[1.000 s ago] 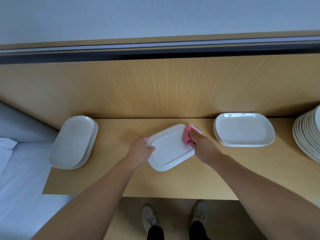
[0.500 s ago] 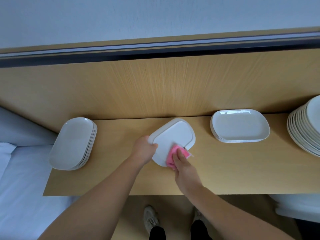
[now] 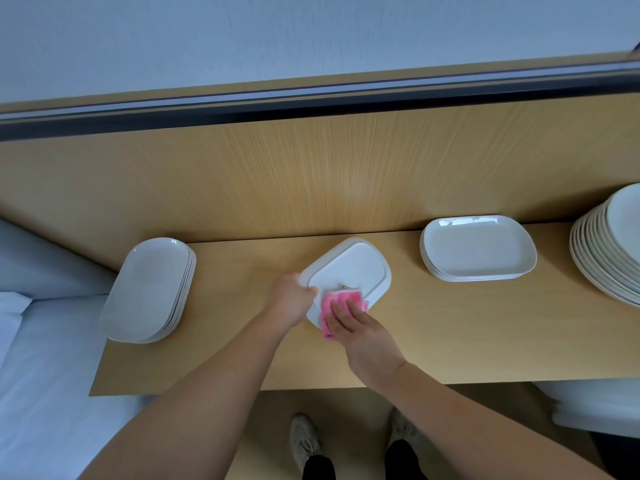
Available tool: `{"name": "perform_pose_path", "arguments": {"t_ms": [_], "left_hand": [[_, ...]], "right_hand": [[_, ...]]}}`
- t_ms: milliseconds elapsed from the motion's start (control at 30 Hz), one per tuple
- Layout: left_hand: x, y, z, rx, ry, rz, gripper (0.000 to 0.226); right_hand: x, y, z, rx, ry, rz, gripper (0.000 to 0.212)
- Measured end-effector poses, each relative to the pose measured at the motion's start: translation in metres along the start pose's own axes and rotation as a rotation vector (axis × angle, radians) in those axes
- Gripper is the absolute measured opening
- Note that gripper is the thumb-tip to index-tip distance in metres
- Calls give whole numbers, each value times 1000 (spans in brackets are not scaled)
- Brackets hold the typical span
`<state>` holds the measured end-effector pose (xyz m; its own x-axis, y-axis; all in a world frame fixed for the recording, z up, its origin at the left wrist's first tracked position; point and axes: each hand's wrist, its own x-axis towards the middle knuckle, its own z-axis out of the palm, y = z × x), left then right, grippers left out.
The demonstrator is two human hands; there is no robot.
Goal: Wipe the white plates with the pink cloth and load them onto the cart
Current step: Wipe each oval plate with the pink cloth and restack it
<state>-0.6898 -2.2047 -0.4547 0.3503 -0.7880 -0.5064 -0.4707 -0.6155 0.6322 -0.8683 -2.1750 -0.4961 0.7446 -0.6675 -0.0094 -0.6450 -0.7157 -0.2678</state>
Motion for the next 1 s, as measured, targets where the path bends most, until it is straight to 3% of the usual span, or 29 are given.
{"name": "perform_pose_path", "arguments": {"t_ms": [333,500,700,1000], "left_hand": [[0,-2,-3,-101,-33,30,20],[0,-6,-7,-133,-52,-11,23],[0,-8,-8,-203,-58,-22,29],[3,-1,-16,-298,-152,88,22]], "right_hand": [[18,32,-2,154,-82,-93,69],[36,67,-16,192,-170,143,64],[57,95,-28,171,-195,292,60],[50,64,-15,137,15,-120,66]]}}
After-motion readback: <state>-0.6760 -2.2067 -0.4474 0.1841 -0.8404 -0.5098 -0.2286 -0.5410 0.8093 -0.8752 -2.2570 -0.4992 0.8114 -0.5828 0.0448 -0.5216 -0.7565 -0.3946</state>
